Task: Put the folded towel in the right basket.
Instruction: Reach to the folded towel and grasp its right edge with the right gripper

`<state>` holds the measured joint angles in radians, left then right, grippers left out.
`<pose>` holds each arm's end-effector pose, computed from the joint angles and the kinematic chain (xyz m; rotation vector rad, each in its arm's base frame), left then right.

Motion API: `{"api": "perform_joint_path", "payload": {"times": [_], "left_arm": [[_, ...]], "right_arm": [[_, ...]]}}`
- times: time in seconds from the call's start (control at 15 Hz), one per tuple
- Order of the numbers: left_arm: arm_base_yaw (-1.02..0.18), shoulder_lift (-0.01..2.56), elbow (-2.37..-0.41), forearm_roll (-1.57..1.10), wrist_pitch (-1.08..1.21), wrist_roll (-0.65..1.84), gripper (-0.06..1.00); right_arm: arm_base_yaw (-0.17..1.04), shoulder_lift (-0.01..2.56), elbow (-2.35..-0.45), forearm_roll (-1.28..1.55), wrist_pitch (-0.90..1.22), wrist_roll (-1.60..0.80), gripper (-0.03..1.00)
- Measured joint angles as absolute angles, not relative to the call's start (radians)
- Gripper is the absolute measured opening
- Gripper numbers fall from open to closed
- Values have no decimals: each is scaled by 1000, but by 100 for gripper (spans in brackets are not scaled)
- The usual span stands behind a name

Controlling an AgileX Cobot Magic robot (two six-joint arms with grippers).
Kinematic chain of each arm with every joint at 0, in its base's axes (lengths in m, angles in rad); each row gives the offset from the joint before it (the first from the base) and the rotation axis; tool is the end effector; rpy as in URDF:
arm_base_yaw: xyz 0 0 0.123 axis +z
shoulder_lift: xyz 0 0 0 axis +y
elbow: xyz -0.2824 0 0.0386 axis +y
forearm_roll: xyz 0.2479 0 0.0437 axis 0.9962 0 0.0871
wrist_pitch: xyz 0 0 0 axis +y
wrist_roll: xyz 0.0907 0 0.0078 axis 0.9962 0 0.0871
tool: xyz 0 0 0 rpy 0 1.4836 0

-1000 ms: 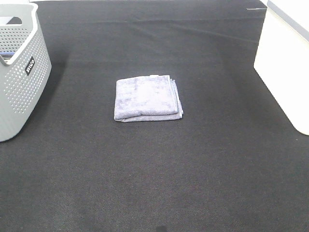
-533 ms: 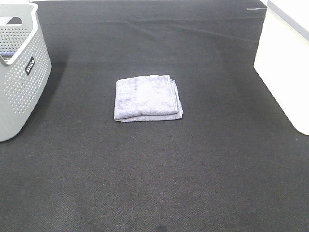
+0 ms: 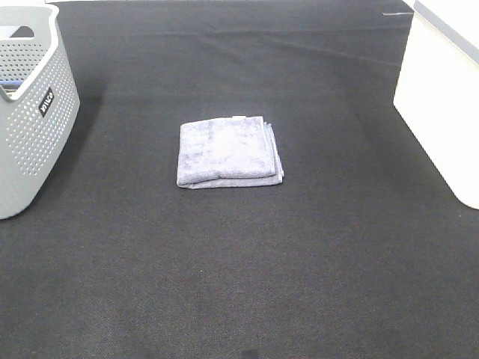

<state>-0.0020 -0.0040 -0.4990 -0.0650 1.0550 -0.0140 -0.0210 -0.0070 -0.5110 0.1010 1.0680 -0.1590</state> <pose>-0.0052 -0.0051 0.2775 -0.0093 2.0350 -0.0877 -0.0076 0.0082 0.2799 -0.1461 2.0242 0.0071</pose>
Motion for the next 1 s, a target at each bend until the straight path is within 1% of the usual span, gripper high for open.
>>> {"api": "perform_joint_path", "payload": {"times": [1.0], "left_arm": [[-2, -4, -499, -65, 1055, -14, 97]], "right_arm": [[-21, -7, -511, 101, 1068, -159, 72]]}}
